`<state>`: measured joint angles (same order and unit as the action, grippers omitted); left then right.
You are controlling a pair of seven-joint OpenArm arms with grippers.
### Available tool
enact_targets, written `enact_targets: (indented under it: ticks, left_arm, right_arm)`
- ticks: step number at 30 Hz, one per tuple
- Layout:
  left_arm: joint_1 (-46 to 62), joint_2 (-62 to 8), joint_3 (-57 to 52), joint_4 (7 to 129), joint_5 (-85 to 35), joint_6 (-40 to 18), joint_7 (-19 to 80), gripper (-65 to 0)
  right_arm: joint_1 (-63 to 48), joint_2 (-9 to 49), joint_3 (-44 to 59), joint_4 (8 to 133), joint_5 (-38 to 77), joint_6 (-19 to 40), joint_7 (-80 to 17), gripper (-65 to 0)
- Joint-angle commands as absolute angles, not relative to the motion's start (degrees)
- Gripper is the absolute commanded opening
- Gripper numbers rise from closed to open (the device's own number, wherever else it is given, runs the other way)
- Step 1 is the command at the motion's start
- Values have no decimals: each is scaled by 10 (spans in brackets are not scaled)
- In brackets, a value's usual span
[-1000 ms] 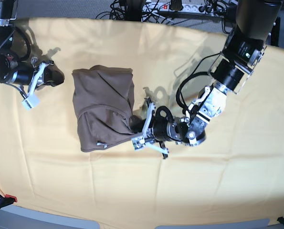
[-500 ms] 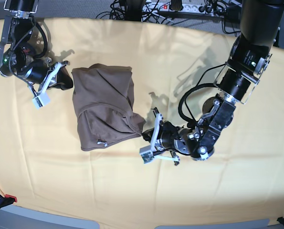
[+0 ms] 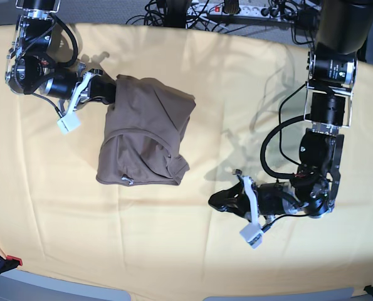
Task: Fold the T-shirt properly
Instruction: 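Lower the bundle onto the table and open both grippers, then press and tuck the bundle's edges with both grippers to square it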
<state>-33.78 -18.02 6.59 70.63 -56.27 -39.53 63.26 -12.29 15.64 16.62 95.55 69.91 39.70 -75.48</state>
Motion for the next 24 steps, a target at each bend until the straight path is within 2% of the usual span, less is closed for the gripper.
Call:
enact_targets:
  ticks: [1,8,15,24]
  left_arm:
    - [-350,-183,53,715,-603,-400,644,-650]
    - [-309,-184,-1,716,-850,-400,800,-650]
    - [-235,-184,-7,757,-850,-400,800,-650]
    - [-98,-183,-3,953,-850,-400,800,-650]
  right_arm:
    - [-112,166,173,964,717,400,-747,-650]
    - [-58,170,192,964,722,400,-747,-650]
    - [2,170,192,964,720,400,-747,-650]
    - [36,170,185,964,751,400,-746,-650]
